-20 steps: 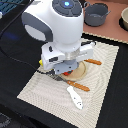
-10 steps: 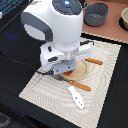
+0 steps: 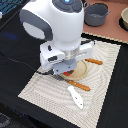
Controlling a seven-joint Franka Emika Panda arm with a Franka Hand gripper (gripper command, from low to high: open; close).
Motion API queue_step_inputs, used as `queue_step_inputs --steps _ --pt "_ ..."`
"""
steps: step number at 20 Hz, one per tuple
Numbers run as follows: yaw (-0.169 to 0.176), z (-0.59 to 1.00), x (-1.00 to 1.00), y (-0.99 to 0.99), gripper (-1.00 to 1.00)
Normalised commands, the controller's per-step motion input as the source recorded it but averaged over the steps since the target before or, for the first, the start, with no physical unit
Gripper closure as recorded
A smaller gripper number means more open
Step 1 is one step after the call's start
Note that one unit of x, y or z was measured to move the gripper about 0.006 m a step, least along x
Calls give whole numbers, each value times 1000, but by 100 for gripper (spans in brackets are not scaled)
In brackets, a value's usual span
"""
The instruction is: Interact with the objects in diverse but meaningful ways.
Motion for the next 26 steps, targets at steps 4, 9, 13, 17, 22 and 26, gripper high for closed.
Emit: queue_step_inputs --steps 4,9,13,17,22,26 --pt "0 78 -875 -296 100" --pt "0 48 -764 -420 100" --pt "0 -9 -428 -716 100" --pt "0 -13 -198 -861 100" --pt "0 -141 0 -862 100" --pt "0 -276 18 -213 100"
